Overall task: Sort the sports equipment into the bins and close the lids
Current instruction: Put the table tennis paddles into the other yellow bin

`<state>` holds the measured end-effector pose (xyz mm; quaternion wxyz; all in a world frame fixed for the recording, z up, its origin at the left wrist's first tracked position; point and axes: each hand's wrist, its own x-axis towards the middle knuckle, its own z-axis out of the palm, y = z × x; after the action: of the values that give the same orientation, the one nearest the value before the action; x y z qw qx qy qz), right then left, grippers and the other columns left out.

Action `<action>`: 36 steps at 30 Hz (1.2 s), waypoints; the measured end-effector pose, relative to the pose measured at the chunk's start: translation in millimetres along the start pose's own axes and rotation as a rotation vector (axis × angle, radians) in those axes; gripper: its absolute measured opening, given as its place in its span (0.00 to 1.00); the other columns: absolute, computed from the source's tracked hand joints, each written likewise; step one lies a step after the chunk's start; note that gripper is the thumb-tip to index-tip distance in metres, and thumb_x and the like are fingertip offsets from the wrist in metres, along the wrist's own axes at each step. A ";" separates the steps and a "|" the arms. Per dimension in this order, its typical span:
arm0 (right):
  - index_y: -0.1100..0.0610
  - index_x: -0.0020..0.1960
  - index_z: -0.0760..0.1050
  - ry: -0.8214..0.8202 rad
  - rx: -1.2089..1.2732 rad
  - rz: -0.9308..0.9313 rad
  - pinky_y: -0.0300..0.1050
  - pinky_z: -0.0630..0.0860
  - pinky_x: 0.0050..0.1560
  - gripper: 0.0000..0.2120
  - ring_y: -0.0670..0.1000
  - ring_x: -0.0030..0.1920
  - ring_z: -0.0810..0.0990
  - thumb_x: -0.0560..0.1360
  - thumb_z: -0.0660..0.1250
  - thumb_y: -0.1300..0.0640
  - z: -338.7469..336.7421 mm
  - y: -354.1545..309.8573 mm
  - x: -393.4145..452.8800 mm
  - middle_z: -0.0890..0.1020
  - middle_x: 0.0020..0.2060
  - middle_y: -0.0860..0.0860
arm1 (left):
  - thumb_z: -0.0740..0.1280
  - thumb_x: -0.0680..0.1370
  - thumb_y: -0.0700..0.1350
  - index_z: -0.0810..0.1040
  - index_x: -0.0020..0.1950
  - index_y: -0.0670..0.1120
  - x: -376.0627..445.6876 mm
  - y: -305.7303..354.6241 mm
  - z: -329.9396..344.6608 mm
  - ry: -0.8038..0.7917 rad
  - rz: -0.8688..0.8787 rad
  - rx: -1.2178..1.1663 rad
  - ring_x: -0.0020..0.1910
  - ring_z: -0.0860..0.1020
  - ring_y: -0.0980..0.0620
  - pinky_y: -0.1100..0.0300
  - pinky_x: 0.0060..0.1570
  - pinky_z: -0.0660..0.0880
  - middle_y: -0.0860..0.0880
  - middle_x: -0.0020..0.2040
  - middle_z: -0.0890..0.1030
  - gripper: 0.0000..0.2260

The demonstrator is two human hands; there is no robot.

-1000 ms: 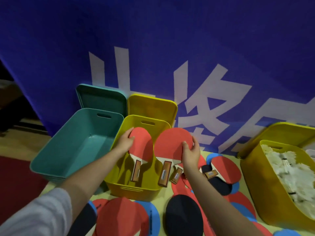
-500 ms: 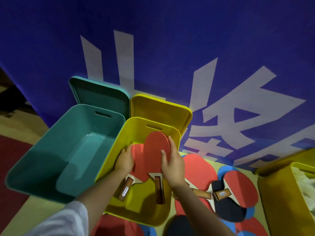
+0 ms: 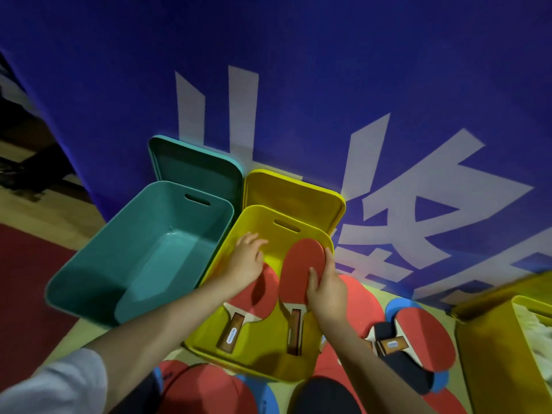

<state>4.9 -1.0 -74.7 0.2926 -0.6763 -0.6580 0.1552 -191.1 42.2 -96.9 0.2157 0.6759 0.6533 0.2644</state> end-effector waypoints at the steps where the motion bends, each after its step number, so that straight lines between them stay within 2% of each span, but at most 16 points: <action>1: 0.56 0.76 0.54 -0.014 -0.028 0.000 0.46 0.74 0.32 0.27 0.54 0.36 0.81 0.80 0.59 0.53 -1.0 -1.3 0.3 0.83 0.44 0.55 | 0.59 0.80 0.40 0.73 0.68 0.49 -1.7 8.0 -14.2 0.035 0.074 -0.005 0.75 0.58 0.47 0.51 0.74 0.55 0.47 0.72 0.67 0.17; 3: 0.56 0.76 0.54 -0.037 -0.073 -0.010 0.45 0.72 0.33 0.27 0.57 0.38 0.81 0.80 0.59 0.53 -1.6 -5.5 1.0 0.83 0.45 0.56 | 0.61 0.79 0.40 0.73 0.68 0.49 -7.2 11.2 -38.8 0.122 0.209 0.102 0.75 0.59 0.47 0.50 0.75 0.52 0.47 0.72 0.67 0.18; 6: 0.56 0.76 0.53 -0.055 -0.123 -0.026 0.48 0.75 0.36 0.28 0.58 0.40 0.81 0.80 0.58 0.52 -0.5 -13.0 2.7 0.82 0.46 0.57 | 0.60 0.79 0.43 0.64 0.75 0.47 -17.7 -10.3 -58.7 0.130 0.132 0.263 0.75 0.58 0.44 0.47 0.73 0.56 0.44 0.75 0.62 0.23; 8: 0.56 0.76 0.52 -0.078 -0.167 -0.032 0.48 0.77 0.37 0.28 0.58 0.41 0.81 0.80 0.57 0.51 2.4 -19.4 3.5 0.82 0.47 0.57 | 0.57 0.81 0.43 0.56 0.77 0.47 -25.6 -26.7 -63.7 0.022 -0.018 0.227 0.70 0.64 0.42 0.48 0.66 0.66 0.43 0.75 0.62 0.25; 10: 0.55 0.77 0.51 -0.127 -0.259 -0.040 0.49 0.77 0.38 0.28 0.58 0.42 0.81 0.80 0.57 0.50 8.0 -27.2 5.5 0.82 0.47 0.56 | 0.56 0.82 0.42 0.54 0.78 0.47 -30.8 -38.1 -65.7 -0.023 -0.084 0.141 0.60 0.74 0.41 0.49 0.55 0.73 0.41 0.70 0.69 0.25; 11: 0.54 0.77 0.51 -0.164 -0.316 -0.031 0.49 0.76 0.40 0.28 0.58 0.44 0.81 0.80 0.57 0.50 11.5 -32.6 7.8 0.82 0.47 0.56 | 0.56 0.82 0.41 0.55 0.78 0.47 -31.4 -41.6 -65.9 -0.003 -0.094 0.099 0.58 0.75 0.41 0.49 0.53 0.73 0.40 0.68 0.71 0.24; 13: 0.52 0.76 0.54 -0.240 -0.365 0.034 0.50 0.75 0.46 0.27 0.61 0.50 0.80 0.80 0.58 0.52 18.3 -44.0 14.8 0.82 0.51 0.58 | 0.56 0.82 0.40 0.58 0.77 0.46 -31.3 -43.1 -65.6 0.045 -0.104 0.014 0.60 0.75 0.41 0.50 0.55 0.72 0.40 0.67 0.73 0.23; 16: 0.50 0.75 0.58 -0.310 -0.154 0.143 0.50 0.72 0.54 0.25 0.62 0.58 0.77 0.79 0.59 0.55 28.7 -51.4 29.5 0.79 0.60 0.59 | 0.56 0.82 0.41 0.59 0.77 0.47 -32.2 -41.8 -61.6 0.070 -0.112 -0.057 0.61 0.75 0.42 0.51 0.56 0.73 0.40 0.69 0.71 0.22; 19: 0.53 0.75 0.61 -0.366 0.150 0.193 0.45 0.68 0.62 0.25 0.59 0.66 0.72 0.79 0.60 0.60 46.2 -52.4 37.0 0.74 0.67 0.57 | 0.55 0.82 0.42 0.59 0.77 0.49 -33.0 -43.4 -60.6 0.088 -0.120 -0.078 0.55 0.77 0.43 0.53 0.49 0.73 0.41 0.66 0.74 0.22; 21: 0.55 0.74 0.63 -0.376 0.285 0.282 0.41 0.66 0.63 0.24 0.57 0.67 0.71 0.79 0.60 0.64 64.2 -49.1 36.1 0.72 0.68 0.56 | 0.55 0.82 0.42 0.59 0.77 0.49 -32.4 -44.8 -60.2 0.095 -0.126 -0.076 0.52 0.77 0.42 0.53 0.46 0.72 0.40 0.62 0.76 0.22; 24: 0.58 0.72 0.66 -0.341 0.447 0.467 0.41 0.69 0.58 0.23 0.58 0.63 0.73 0.78 0.58 0.69 98.9 -35.3 26.3 0.73 0.65 0.59 | 0.55 0.82 0.42 0.59 0.77 0.49 -31.1 -46.7 -57.4 0.093 -0.130 -0.055 0.53 0.77 0.41 0.51 0.49 0.72 0.39 0.60 0.76 0.22; 28: 0.62 0.67 0.70 -0.187 0.797 0.774 0.34 0.76 0.37 0.20 0.54 0.51 0.74 0.78 0.55 0.72 138.2 -7.3 10.4 0.78 0.55 0.58 | 0.56 0.82 0.42 0.60 0.77 0.49 -29.1 -50.2 -52.1 0.107 -0.124 -0.047 0.55 0.76 0.41 0.51 0.50 0.72 0.41 0.64 0.75 0.22; 29: 0.61 0.66 0.71 -0.181 0.820 0.791 0.38 0.77 0.39 0.18 0.55 0.51 0.76 0.78 0.56 0.71 143.5 -2.2 6.8 0.79 0.52 0.58 | 0.56 0.82 0.42 0.60 0.76 0.48 -29.1 -50.3 -50.9 0.114 -0.118 -0.051 0.56 0.76 0.41 0.51 0.51 0.72 0.41 0.64 0.75 0.22; 31: 0.59 0.63 0.73 -0.137 0.688 0.751 0.49 0.78 0.52 0.17 0.60 0.55 0.78 0.76 0.60 0.69 152.5 5.5 2.2 0.79 0.55 0.60 | 0.56 0.82 0.41 0.60 0.76 0.48 -29.1 -50.6 -49.8 0.119 -0.110 -0.053 0.56 0.76 0.40 0.50 0.52 0.73 0.41 0.64 0.75 0.22; 33: 0.58 0.65 0.73 -0.098 0.432 0.685 0.51 0.71 0.58 0.19 0.63 0.60 0.75 0.74 0.64 0.66 156.8 8.0 -1.3 0.76 0.58 0.62 | 0.56 0.82 0.42 0.60 0.77 0.48 -30.3 -49.8 -49.8 0.118 -0.104 -0.050 0.55 0.77 0.41 0.50 0.51 0.74 0.41 0.64 0.75 0.22; 36: 0.51 0.70 0.67 -0.275 -0.111 0.475 0.52 0.68 0.61 0.27 0.59 0.65 0.66 0.73 0.68 0.50 156.5 6.9 -4.8 0.69 0.62 0.58 | 0.56 0.82 0.42 0.59 0.77 0.48 -31.6 -47.1 -51.6 0.116 -0.100 -0.035 0.52 0.77 0.42 0.52 0.48 0.72 0.41 0.62 0.76 0.23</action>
<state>-83.0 24.5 -201.8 0.1187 -0.7991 -0.5220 0.2735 -260.5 10.4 -89.7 0.2024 0.6221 0.6928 0.3034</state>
